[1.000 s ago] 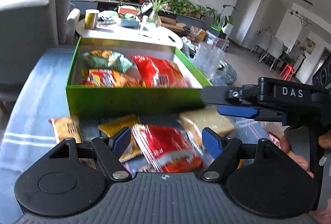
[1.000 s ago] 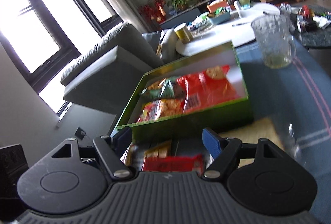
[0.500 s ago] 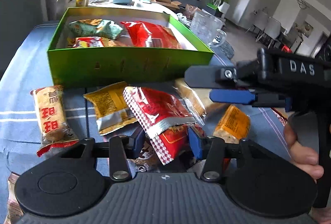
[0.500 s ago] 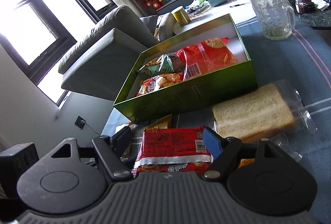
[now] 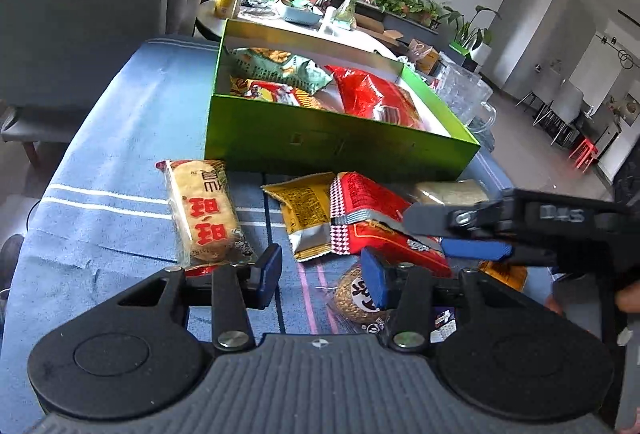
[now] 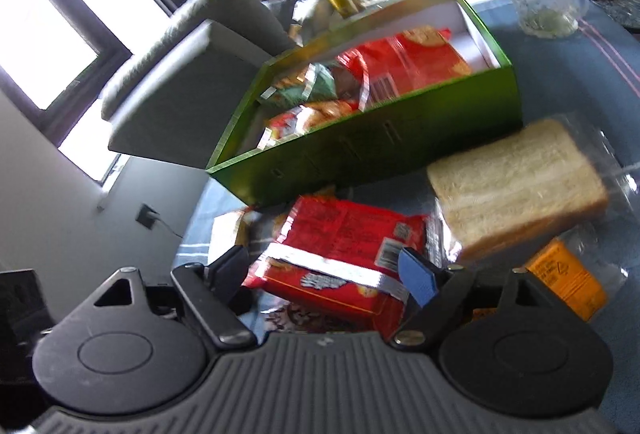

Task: Organize snacks
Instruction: 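Reach the right tool to the red biscuit packet and grasp it, then carry the red biscuit packet with the right tool into the box, release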

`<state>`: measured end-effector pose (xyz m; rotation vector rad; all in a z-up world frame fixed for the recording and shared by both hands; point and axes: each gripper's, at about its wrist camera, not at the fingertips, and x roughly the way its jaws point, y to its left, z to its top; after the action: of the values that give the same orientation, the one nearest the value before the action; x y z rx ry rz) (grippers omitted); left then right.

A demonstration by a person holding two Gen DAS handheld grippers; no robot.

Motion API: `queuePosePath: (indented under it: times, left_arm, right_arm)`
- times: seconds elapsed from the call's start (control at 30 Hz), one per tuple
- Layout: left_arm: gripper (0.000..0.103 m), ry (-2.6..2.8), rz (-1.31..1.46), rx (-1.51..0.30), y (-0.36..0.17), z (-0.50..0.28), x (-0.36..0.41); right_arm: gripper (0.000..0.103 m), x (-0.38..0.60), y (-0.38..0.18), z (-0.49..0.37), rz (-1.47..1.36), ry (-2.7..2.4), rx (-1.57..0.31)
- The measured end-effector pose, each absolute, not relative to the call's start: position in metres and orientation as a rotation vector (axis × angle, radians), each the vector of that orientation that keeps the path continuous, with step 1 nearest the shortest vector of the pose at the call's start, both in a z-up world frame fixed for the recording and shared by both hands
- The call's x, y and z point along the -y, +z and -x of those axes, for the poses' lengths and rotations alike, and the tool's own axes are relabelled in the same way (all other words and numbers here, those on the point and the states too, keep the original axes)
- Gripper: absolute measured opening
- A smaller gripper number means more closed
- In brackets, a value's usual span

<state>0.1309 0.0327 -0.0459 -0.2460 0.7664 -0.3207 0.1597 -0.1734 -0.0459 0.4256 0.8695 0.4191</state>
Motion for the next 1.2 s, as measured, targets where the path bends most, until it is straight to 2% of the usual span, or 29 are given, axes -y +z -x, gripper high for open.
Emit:
queuePosePath:
  times: [0.2, 0.3, 0.47, 0.53, 0.63, 0.87, 0.97, 1.2]
  left_arm:
    - [0.055, -0.4, 0.207, -0.726, -0.037, -0.134, -0.02]
    - [0.058, -0.448, 0.137, -0.725, -0.037, -0.142, -0.005]
    - [0.056, -0.444, 0.102, -0.757, -0.046, -0.159, 0.007]
    - [0.041, -0.438, 0.102, -0.758, -0.049, -0.16, 0.006]
    - [0.033, -0.418, 0.174, -0.767, -0.052, -0.16, -0.006]
    - [0.033, -0.355, 0.203, -0.759, -0.055, -0.15, -0.029]
    - [0.039, -0.338, 0.222, -0.762, -0.056, -0.144, -0.036]
    - [0.043, -0.314, 0.255, -0.77, -0.059, -0.142, -0.045]
  right_arm:
    - [0.066, 0.177, -0.048, -0.159, -0.447, 0.309, -0.898]
    - [0.066, 0.18, -0.047, -0.161, -0.48, 0.257, -0.911]
    - [0.069, 0.183, -0.046, -0.17, -0.544, 0.246, -0.949]
    - [0.069, 0.184, -0.046, -0.173, -0.573, 0.261, -0.964]
    - [0.069, 0.184, -0.045, -0.175, -0.575, 0.266, -0.969]
    - [0.072, 0.177, -0.044, -0.181, -0.541, 0.289, -0.989]
    - [0.072, 0.17, -0.045, -0.183, -0.536, 0.302, -0.99]
    - [0.071, 0.15, -0.047, -0.186, -0.426, 0.351, -0.959]
